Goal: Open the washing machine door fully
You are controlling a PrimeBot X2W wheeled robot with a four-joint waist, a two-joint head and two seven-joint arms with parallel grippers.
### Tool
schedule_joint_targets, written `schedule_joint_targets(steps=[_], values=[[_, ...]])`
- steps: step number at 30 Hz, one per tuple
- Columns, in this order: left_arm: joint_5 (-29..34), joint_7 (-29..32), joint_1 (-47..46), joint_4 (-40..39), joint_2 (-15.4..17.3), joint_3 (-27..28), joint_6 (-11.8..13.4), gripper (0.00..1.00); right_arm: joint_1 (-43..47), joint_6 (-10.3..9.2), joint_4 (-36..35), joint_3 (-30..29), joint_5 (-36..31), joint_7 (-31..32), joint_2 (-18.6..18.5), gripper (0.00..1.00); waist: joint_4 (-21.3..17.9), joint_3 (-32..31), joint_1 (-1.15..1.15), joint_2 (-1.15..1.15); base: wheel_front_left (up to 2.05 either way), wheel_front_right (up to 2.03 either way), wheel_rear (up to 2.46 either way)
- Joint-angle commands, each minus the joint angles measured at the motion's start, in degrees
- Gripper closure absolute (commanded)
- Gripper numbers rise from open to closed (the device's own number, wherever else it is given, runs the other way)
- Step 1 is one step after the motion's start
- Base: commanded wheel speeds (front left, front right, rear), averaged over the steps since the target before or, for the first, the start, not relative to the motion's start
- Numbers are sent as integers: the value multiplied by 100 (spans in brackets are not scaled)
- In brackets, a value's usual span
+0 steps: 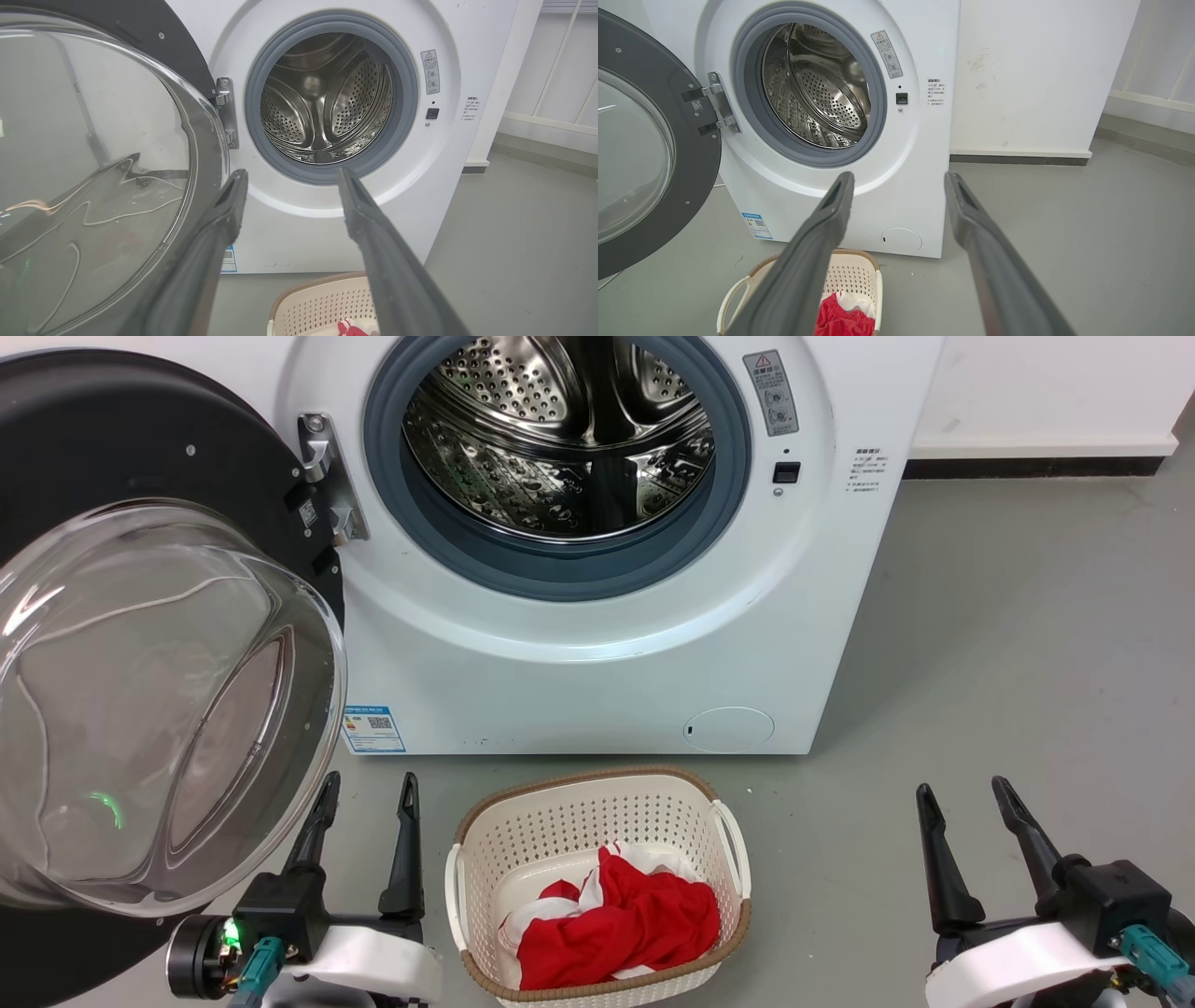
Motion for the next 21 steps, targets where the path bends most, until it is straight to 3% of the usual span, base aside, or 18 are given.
schedule_joint_targets(steps=[1, 4, 5, 8, 21], values=[[37, -13, -21, 9, -21, 20, -25, 0, 8, -4, 16, 4, 46, -22, 9, 0, 0, 2, 0, 0, 0, 0, 0], [22, -13, -33, 14, -45, 41, -63, 0, -5, -4, 29, 9, 62, -37, 9, 0, -6, 2, 0, 0, 0, 0, 0], [13, 0, 1, 5, -43, 36, -66, 100, 0, 0, 22, 5, 34, -12, 0, 100, -6, 3, 0, 0, 0, 0, 0], [-84, 35, 37, 134, -71, 51, -78, 100, 56, 0, 115, 30, 115, -13, 0, 100, -7, 3, 0, 0, 0, 0, 0], [-1552, 417, -74, 252, -111, 255, -220, 100, -137, 0, 330, 13, 1747, 163, -91, 100, -4, 6, 0, 0, 0, 0, 0]])
